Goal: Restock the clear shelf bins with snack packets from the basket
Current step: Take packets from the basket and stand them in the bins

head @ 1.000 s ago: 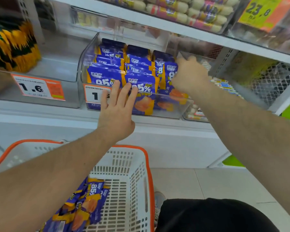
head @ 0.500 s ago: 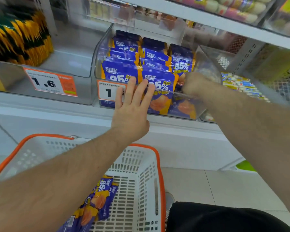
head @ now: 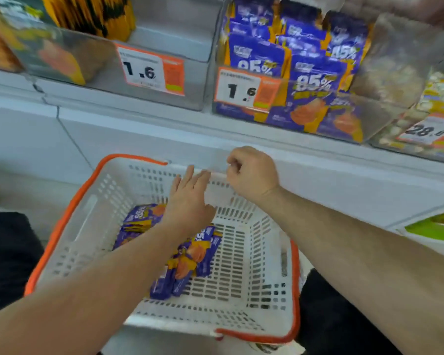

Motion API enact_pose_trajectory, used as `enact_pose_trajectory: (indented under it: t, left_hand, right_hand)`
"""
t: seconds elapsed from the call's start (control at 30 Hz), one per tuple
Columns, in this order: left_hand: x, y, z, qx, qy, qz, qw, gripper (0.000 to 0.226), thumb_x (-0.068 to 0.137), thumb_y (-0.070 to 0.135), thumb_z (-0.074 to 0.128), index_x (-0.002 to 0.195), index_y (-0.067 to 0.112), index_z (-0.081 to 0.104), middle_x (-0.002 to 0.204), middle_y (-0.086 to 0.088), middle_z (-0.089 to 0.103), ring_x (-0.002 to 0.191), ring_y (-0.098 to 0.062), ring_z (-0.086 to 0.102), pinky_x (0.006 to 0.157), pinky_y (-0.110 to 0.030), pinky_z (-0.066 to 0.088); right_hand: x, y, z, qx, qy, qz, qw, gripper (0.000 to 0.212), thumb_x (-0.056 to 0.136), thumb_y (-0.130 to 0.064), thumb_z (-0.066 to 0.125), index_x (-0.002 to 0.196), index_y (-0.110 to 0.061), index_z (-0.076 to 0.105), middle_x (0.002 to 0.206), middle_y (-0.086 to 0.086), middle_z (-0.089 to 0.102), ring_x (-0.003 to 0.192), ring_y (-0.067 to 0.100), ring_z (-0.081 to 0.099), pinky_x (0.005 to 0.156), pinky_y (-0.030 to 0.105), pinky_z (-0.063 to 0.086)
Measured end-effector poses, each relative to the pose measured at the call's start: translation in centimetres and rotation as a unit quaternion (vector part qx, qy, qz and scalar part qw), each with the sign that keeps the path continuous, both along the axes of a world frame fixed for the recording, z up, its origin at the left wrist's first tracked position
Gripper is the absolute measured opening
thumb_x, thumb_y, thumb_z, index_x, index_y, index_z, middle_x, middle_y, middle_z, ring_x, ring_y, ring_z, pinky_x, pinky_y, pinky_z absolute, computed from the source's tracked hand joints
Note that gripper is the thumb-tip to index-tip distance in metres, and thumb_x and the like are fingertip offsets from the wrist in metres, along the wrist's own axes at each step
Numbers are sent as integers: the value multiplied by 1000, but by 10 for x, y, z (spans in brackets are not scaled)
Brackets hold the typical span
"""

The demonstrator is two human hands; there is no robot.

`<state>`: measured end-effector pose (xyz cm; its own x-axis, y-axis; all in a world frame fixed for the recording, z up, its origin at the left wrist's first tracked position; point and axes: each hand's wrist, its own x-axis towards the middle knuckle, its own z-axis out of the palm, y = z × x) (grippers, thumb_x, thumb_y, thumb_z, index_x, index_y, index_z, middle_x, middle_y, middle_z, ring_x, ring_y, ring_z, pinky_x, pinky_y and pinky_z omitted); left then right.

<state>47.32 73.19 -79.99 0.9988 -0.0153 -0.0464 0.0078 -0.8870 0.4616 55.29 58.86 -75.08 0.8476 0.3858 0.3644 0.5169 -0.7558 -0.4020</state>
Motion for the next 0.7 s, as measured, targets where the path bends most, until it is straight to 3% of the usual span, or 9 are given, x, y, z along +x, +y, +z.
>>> enact_pose_trajectory:
  t: [0.1,0.17,0.27,0.33,0.4,0.47,0.57,0.63,0.7]
  left_hand:
    - [-29,30,-25,-37,116,49,991,65,90,17,56,150,22,31,159,-6,26,148,-22,19,121,-41,18]
    - [-42,46,-41,-64,163,84,981,59,91,18,57,147,23,38,153,-3,39,133,-25,44,107,-43,41]
    - [-54,67,-57,-116,211,151,959,51,95,22,56,144,24,43,145,4,49,120,-21,56,95,-39,50]
    - [-58,77,-67,-135,235,180,946,45,95,22,55,139,24,47,140,5,53,116,-19,57,89,-33,50]
    - [-60,83,-75,-152,253,203,934,41,94,20,53,135,25,51,134,7,57,106,-15,59,79,-29,50]
    - [-61,87,-80,-163,265,219,925,39,94,20,53,133,25,52,130,9,58,98,-10,57,69,-24,47]
    - [-62,91,-88,-178,282,235,913,38,94,19,54,132,23,53,127,8,59,93,-7,54,65,-21,44]
    - [-62,89,-92,-196,285,254,903,38,95,18,54,133,22,52,127,6,59,93,-7,55,62,-18,43]
    - [-59,84,-92,-251,281,307,874,40,95,16,55,134,19,50,126,4,58,84,-5,56,59,-18,44]
  right_hand:
    - [-12,19,-62,-105,226,-11,968,15,88,-14,50,85,-11,65,87,9,67,82,30,60,66,32,45]
    - [-27,31,-102,-141,366,0,920,18,89,-12,48,75,-11,57,74,10,59,72,26,56,61,31,43]
    - [-54,47,-147,-209,492,15,845,34,93,-14,48,61,-13,40,61,6,38,57,21,39,50,31,28]
    - [-72,53,-179,-225,553,18,802,30,96,-23,52,71,-7,50,72,7,47,70,24,48,59,34,38]
    - [-87,56,-216,-160,615,-25,772,24,85,-30,68,92,-8,60,86,3,55,79,20,52,65,33,43]
    - [-98,53,-257,-84,653,-85,748,51,67,-36,80,111,-17,61,99,-5,64,88,16,60,69,30,49]
    - [-111,61,-258,1,661,-156,734,43,70,-26,80,107,-22,58,100,-6,65,98,21,62,80,34,54]
    - [-110,66,-247,20,662,-175,728,41,81,-15,73,118,-21,58,117,-1,64,109,25,60,93,37,52]
    - [-101,63,-240,36,687,-199,698,39,84,-4,68,121,-12,60,113,6,69,103,25,65,88,39,57]
